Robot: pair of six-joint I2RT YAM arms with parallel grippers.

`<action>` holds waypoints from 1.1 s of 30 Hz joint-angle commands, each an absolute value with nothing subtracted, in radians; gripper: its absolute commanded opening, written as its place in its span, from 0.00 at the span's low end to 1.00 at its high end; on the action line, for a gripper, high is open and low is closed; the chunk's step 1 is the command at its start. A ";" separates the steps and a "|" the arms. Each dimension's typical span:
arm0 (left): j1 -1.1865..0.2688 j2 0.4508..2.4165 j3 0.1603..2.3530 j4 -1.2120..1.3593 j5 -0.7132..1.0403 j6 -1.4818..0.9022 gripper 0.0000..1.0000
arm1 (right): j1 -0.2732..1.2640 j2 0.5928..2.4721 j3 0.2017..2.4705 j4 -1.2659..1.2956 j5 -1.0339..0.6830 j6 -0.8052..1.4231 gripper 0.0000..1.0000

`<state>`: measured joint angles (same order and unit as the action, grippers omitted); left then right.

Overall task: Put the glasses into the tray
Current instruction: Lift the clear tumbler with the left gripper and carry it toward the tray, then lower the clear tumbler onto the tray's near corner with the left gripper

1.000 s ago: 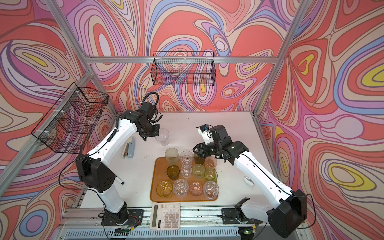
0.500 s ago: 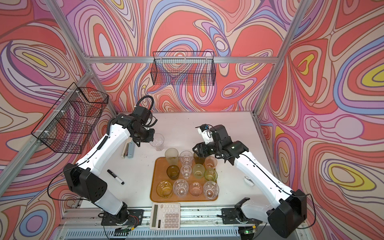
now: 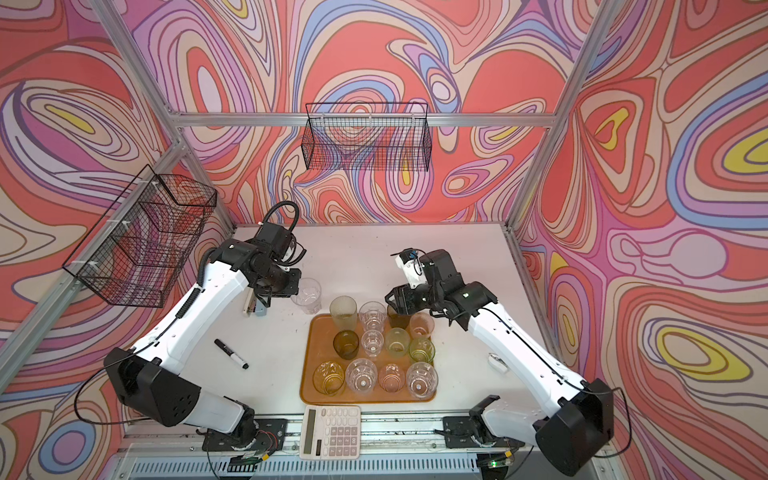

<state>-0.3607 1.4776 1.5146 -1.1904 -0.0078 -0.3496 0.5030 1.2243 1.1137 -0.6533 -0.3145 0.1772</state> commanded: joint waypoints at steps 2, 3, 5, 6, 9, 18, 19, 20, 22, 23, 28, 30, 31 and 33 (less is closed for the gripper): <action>-0.357 1.423 1.468 -1.230 0.005 -0.375 0.00 | 0.498 1.203 1.107 -0.645 -0.309 0.185 0.66; -0.356 1.417 1.459 -1.233 0.005 -0.377 0.00 | 0.498 1.203 1.108 -0.646 -0.308 0.183 0.66; -0.356 1.399 1.436 -1.232 0.009 -0.383 0.00 | 0.497 1.200 1.108 -0.647 -0.308 0.185 0.66; -0.356 1.391 1.424 -1.229 0.013 -0.385 0.00 | 0.498 1.198 1.108 -0.649 -0.309 0.184 0.66; -0.356 1.376 1.390 -1.226 0.031 -0.391 0.00 | 0.498 1.193 1.107 -0.649 -0.308 0.186 0.66; -0.360 1.320 1.292 -1.198 0.079 -0.409 0.00 | 0.498 1.189 1.111 -0.654 -0.307 0.187 0.66; -0.361 1.314 1.280 -1.197 0.078 -0.413 0.00 | 0.499 1.189 1.112 -0.654 -0.305 0.187 0.66; -0.361 1.308 1.267 -1.194 0.080 -0.418 0.00 | 0.498 1.189 1.111 -0.654 -0.305 0.187 0.66; -0.366 1.299 1.247 -1.189 0.094 -0.423 0.00 | 0.499 1.190 1.112 -0.654 -0.305 0.187 0.66; -0.371 1.295 1.235 -1.186 0.095 -0.427 0.00 | 0.498 1.190 1.112 -0.653 -0.305 0.187 0.66; -0.402 1.273 1.178 -1.155 0.110 -0.459 0.00 | 0.499 1.194 1.109 -0.649 -0.308 0.192 0.66; -0.421 1.272 1.164 -1.149 0.101 -0.469 0.00 | 0.499 1.195 1.109 -0.648 -0.311 0.193 0.66; -0.427 1.272 1.156 -1.145 0.096 -0.475 0.00 | 0.500 1.195 1.108 -0.646 -0.311 0.194 0.66; -0.436 1.272 1.141 -1.137 0.094 -0.489 0.00 | 0.500 1.195 1.108 -0.646 -0.312 0.193 0.66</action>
